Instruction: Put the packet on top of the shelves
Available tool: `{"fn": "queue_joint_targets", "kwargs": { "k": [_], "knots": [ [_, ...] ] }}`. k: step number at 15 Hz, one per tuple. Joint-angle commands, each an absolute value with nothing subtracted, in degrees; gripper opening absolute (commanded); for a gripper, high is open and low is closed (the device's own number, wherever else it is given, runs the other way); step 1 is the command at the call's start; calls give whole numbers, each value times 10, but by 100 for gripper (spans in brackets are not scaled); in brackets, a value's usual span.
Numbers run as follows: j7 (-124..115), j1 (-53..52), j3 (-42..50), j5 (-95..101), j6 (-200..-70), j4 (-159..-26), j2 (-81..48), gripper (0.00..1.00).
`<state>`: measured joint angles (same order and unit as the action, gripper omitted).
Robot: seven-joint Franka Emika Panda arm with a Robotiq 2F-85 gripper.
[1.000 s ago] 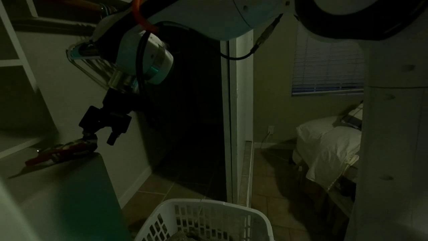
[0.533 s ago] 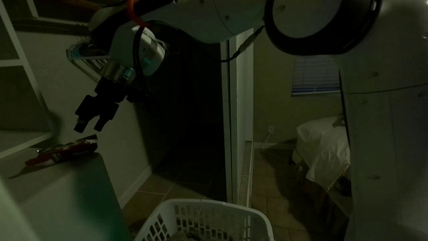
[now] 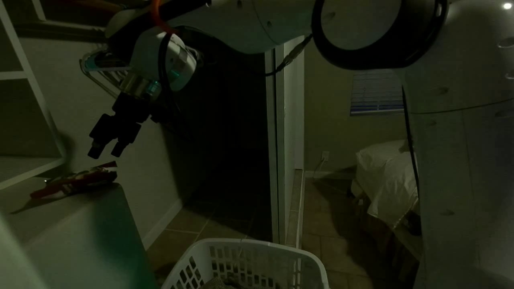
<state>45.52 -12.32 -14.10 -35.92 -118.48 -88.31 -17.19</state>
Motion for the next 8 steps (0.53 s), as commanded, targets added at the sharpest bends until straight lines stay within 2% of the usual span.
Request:
{"fn": "queue_joint_targets", "kwargs": {
  "k": [1, 8],
  "knots": [
    [439, -115, -150, -346, -1174, -881, -169, 100],
    [252, -116, -145, -277, -1170, -963, -80, 100]
  ]
}}
